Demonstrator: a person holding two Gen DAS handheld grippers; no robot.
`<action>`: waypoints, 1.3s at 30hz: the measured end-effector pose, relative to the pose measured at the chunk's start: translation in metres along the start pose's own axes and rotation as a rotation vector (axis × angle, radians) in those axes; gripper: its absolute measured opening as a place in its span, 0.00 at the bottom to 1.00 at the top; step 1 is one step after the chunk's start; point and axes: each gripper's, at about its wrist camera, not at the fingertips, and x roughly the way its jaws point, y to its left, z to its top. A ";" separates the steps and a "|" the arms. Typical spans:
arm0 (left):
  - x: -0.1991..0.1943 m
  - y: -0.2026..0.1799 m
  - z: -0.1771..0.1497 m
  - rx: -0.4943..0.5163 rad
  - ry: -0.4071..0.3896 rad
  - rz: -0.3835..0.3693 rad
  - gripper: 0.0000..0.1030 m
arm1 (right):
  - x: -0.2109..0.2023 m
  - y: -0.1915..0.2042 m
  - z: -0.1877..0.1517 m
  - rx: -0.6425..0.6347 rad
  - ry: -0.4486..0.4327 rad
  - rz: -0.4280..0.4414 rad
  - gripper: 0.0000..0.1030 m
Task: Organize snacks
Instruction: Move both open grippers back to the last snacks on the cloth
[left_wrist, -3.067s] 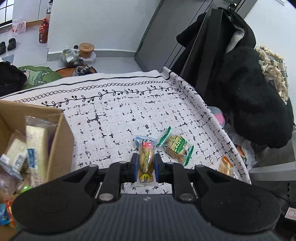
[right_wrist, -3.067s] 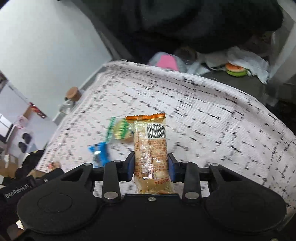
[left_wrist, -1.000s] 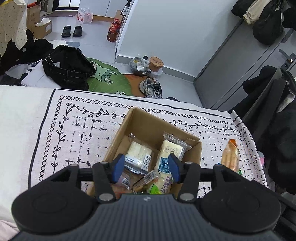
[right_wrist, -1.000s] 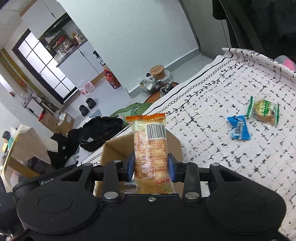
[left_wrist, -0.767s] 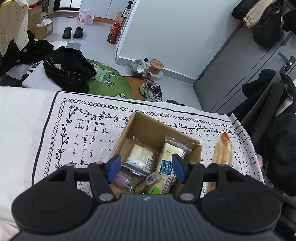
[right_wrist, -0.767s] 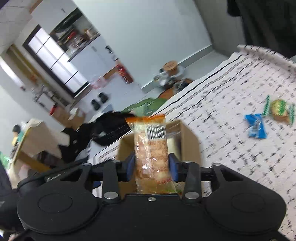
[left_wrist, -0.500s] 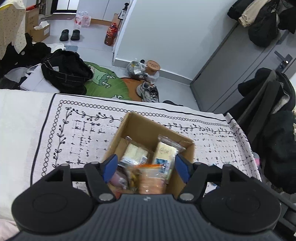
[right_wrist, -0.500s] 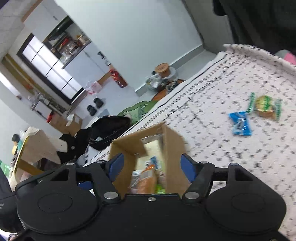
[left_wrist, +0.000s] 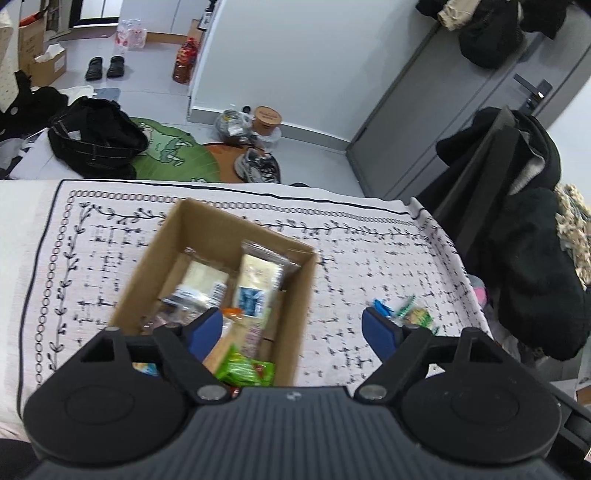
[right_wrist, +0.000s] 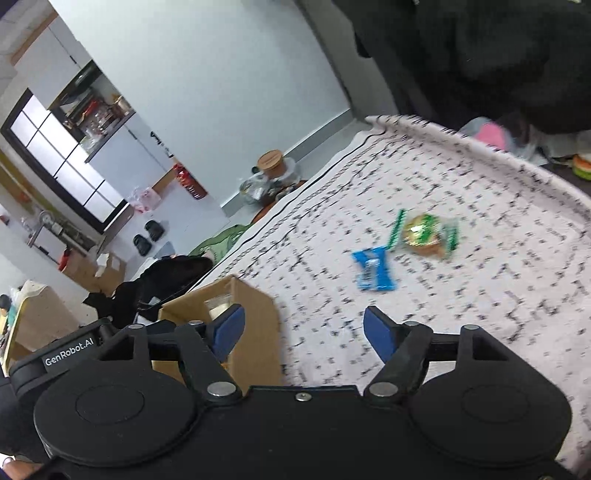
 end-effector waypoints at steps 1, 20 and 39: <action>0.001 -0.005 -0.001 0.006 0.003 -0.004 0.81 | -0.003 -0.003 0.002 0.003 -0.003 -0.009 0.73; 0.014 -0.065 -0.012 0.061 0.008 -0.083 0.92 | -0.027 -0.068 0.020 0.132 -0.100 -0.113 0.94; 0.098 -0.103 -0.025 0.110 0.070 -0.122 0.90 | 0.017 -0.118 0.025 0.251 -0.067 -0.145 0.88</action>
